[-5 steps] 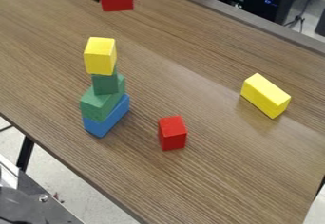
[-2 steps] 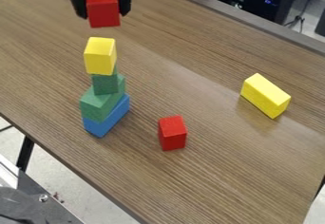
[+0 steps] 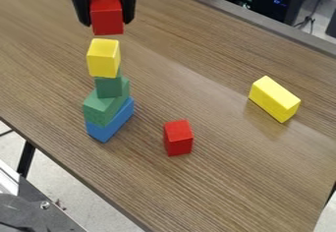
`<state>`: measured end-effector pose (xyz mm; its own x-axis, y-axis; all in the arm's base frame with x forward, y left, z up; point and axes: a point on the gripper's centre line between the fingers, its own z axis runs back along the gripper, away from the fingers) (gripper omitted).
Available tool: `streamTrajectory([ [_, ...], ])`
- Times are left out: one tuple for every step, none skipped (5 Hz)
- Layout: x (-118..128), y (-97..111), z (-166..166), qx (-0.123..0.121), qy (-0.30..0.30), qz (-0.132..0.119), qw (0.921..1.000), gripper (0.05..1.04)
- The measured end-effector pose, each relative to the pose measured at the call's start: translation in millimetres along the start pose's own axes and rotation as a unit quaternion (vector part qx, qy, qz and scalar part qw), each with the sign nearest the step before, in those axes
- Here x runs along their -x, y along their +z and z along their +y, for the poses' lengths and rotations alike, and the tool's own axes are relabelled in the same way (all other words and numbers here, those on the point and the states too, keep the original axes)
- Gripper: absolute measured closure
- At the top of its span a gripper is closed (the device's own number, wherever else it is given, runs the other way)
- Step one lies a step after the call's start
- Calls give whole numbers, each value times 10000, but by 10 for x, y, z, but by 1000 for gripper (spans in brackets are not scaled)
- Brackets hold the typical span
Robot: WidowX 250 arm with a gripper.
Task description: Put the red cube on top of the yellow cube
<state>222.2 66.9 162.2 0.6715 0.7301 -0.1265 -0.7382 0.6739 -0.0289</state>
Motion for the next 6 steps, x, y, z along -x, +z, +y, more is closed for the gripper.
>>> streamTrajectory([
  [-6, -34, 3, -52, 21, 85, 9999, 497],
  [1, -35, 5, -71, 36, 102, 9999, 497],
  [6, -38, 11, -92, 67, 126, 9999, 497],
  [-15, -106, 10, -165, 94, 268, 9995, 497],
  [-14, -233, 13, -230, 68, 482, 9985, 497],
  [-37, -254, 12, -225, 22, 425, 9988, 497],
])
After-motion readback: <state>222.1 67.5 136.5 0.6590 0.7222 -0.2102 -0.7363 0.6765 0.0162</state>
